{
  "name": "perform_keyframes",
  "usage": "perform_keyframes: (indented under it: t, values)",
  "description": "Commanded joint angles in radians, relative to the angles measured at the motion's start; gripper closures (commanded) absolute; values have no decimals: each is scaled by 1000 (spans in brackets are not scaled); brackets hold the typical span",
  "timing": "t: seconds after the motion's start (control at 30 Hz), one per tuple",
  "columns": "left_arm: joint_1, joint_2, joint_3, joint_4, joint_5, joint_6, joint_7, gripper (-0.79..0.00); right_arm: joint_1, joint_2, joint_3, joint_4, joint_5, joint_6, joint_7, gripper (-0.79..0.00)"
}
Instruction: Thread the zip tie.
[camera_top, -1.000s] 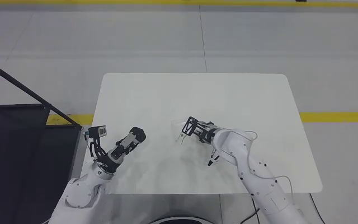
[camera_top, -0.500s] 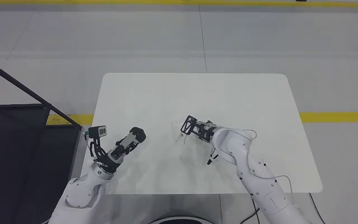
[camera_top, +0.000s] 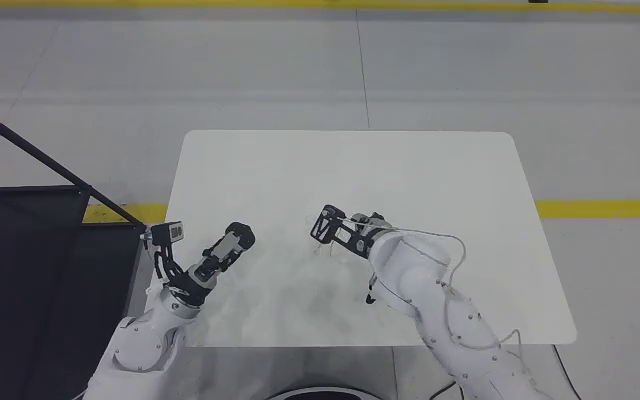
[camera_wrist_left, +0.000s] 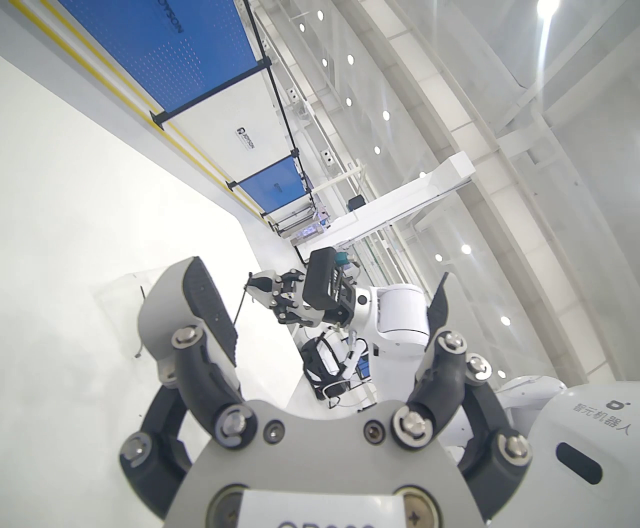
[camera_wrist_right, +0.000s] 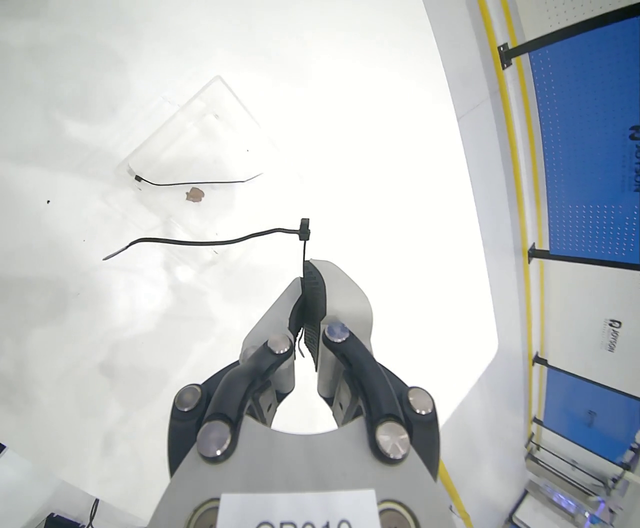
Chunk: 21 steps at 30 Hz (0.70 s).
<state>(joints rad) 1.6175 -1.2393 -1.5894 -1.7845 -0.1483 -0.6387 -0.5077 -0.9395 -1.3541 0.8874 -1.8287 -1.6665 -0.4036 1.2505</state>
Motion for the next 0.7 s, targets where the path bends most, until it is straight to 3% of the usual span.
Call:
perform_keyframes:
  t: [0.0,0.17,0.4,0.67]
  values:
    - [2,0,4,-3,8,-1,11,-785,24,-14,-45,13,-37,65,66,0]
    - [8,2,1,-5,8,-5,26,-785,90,-55,-126,115,-54,189,113,0]
    - [23,6,-30,-10,-4,-17,54,-785,154,-103,-159,273,-10,324,89,0]
    - [31,10,-40,-9,-19,-24,55,-785,180,-134,-186,352,-12,328,77,0]
